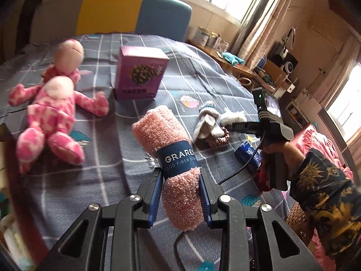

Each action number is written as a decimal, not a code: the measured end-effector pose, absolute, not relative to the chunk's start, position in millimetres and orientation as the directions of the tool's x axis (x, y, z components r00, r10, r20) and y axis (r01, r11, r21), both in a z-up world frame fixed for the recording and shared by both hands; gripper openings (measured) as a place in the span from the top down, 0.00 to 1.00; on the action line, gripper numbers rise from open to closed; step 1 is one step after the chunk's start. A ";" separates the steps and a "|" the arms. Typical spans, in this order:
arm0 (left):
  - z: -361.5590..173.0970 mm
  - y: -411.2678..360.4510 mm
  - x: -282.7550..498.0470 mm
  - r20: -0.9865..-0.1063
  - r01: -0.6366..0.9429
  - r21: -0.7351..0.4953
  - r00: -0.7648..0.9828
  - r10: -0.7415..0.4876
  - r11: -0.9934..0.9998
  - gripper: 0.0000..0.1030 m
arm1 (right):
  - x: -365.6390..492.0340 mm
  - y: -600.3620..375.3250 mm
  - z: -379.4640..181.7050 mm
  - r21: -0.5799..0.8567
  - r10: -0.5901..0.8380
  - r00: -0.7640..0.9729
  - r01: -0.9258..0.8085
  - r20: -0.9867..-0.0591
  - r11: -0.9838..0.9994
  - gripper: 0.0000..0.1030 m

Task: Organize soft objects
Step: 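Carry the pink towel into the gold tray and open the left tool while the right holds the bag, then carry the white plastic bag into the gold tray and open the right tool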

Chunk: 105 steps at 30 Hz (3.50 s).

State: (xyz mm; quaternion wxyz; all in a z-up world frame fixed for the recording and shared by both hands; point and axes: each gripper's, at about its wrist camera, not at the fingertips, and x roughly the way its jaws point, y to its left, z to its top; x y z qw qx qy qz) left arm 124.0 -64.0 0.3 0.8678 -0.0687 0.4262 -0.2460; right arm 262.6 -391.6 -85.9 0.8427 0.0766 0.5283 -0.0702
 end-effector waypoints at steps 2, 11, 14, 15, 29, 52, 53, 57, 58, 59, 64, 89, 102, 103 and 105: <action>8.3 -50.7 115.5 -0.699 0.351 -0.318 0.540 -0.468 0.881 0.70 | 262.1 -390.7 -85.8 0.046 -0.043 0.434 0.194 -0.900 0.980 0.75; 25.6 23.0 87.7 -0.689 0.215 -0.303 0.623 -0.369 0.928 0.70 | 261.5 -382.6 -84.4 -0.021 -0.093 0.439 0.166 -0.893 0.986 0.76; 32.0 66.0 78.4 -0.693 0.128 -0.296 0.653 -0.305 0.947 0.70 | 261.6 -382.0 -83.7 -0.030 -0.100 0.440 0.163 -0.892 0.986 0.76; 35.3 82.0 75.3 -0.693 0.097 -0.288 0.666 -0.277 0.953 0.70 | 261.7 -381.7 -83.6 -0.034 -0.102 0.440 0.161 -0.892 0.986 0.76; -16.9 276.3 93.9 -0.797 -0.253 -0.022 0.589 0.136 0.967 0.69 | 261.2 -372.8 -81.4 -0.099 -0.149 0.442 0.135 -0.884 0.986 0.76; 0.4 243.9 60.8 -0.725 -0.414 -0.052 0.642 0.251 0.909 0.45 | 258.0 -367.4 -78.8 -0.141 -0.178 0.446 0.115 -0.877 0.983 0.77; 5.0 239.8 55.2 -0.714 -0.415 -0.060 0.654 0.252 0.908 0.45 | 257.6 -366.5 -78.6 -0.143 -0.180 0.447 0.114 -0.876 0.983 0.77; 17.8 218.9 41.4 -0.690 -0.389 -0.081 0.686 0.230 0.917 0.45 | 257.3 -365.6 -78.2 -0.148 -0.183 0.447 0.111 -0.876 0.983 0.77; 19.9 213.4 38.8 -0.685 -0.382 -0.079 0.691 0.228 0.921 0.45 | 257.2 -365.1 -78.1 -0.152 -0.186 0.448 0.110 -0.875 0.982 0.77; 21.7 208.2 36.7 -0.683 -0.372 -0.078 0.696 0.223 0.925 0.45 | 257.0 -364.6 -78.3 -0.157 -0.189 0.448 0.107 -0.874 0.982 0.77; 27.2 188.3 30.9 -0.676 -0.341 -0.067 0.706 0.208 0.938 0.41 | 255.0 -362.5 -78.1 -0.168 -0.197 0.450 0.104 -0.871 0.980 0.77; 17.2 185.9 20.7 -0.694 -0.316 -0.094 0.700 0.165 0.944 0.40 | 203.6 -236.8 12.2 -0.108 0.054 0.610 -0.226 -0.791 0.968 0.79; 17.3 239.9 -3.3 -0.689 -0.445 -0.125 0.682 0.246 0.887 0.40 | 120.7 9.6 23.7 0.040 0.492 0.386 -0.754 -0.780 0.656 0.79; 17.6 246.6 -7.1 -0.688 -0.461 -0.127 0.679 0.257 0.878 0.40 | 114.9 25.4 18.7 0.050 0.503 0.361 -0.773 -0.785 0.633 0.79; 16.9 257.3 -12.6 -0.688 -0.484 -0.131 0.672 0.272 0.865 0.40 | 106.9 54.0 7.3 0.078 0.513 0.297 -0.805 -0.806 0.588 0.79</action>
